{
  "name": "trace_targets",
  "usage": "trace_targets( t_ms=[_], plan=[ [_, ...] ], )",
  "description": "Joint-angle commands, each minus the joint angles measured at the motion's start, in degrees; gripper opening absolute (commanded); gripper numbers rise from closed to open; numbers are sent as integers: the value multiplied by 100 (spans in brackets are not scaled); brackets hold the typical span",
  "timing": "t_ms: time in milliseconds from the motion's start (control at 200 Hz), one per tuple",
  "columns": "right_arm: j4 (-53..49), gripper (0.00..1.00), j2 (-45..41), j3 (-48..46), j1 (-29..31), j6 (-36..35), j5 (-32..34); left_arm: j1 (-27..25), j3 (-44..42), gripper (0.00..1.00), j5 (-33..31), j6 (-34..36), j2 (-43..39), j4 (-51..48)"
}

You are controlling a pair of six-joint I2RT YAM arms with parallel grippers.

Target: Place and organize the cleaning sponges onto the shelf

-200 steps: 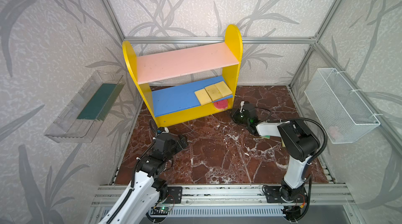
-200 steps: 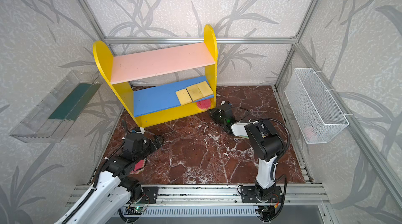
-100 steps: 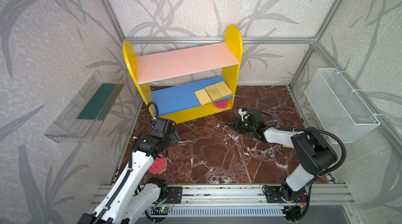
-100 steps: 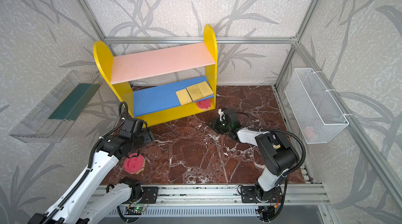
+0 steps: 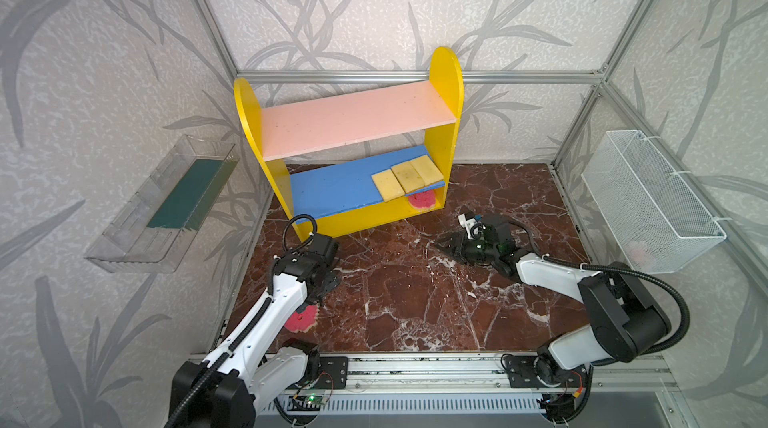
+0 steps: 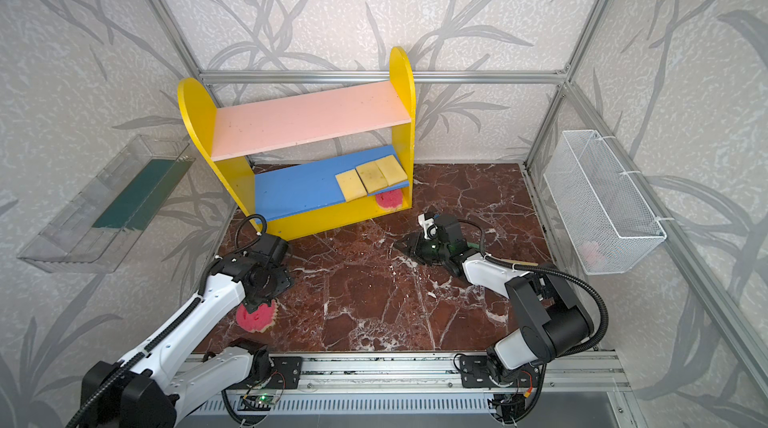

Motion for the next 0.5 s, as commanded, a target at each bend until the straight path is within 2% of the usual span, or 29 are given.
trace_targets(
  t_ms=[0, 345, 495],
  plan=[
    [263, 45, 87, -37, -62, 165, -251, 7, -464, 79, -8, -324, 10, 480],
    [175, 44, 51, -50, -202, 123, -254, 14, -1102, 71, 299, -180, 173, 1447],
    [88, 43, 25, -52, -288, 60, -212, 0, -1192, 58, 704, -39, 185, 1934]
  ],
)
